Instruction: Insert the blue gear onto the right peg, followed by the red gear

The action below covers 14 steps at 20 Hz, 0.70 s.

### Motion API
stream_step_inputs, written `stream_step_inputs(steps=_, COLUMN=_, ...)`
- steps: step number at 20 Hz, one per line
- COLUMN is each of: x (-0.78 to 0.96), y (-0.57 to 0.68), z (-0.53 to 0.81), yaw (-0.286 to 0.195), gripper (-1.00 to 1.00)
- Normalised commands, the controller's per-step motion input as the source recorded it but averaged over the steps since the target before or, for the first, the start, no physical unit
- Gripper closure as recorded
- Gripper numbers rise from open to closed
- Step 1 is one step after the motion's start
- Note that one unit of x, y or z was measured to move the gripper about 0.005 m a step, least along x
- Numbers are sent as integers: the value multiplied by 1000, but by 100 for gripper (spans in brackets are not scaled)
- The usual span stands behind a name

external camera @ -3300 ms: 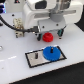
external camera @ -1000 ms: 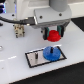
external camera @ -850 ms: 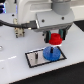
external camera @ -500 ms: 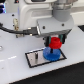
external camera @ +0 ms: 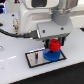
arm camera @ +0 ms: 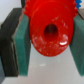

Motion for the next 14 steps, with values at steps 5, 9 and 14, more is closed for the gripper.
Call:
stream_step_inputs(steps=5, x=440, y=0, z=159, yaw=0, gripper=100)
stream_step_inputs(steps=9, x=399, y=-34, z=32, yaw=0, gripper=100)
stream_step_inputs(steps=14, x=194, y=-117, z=-245, yaw=0, gripper=100)
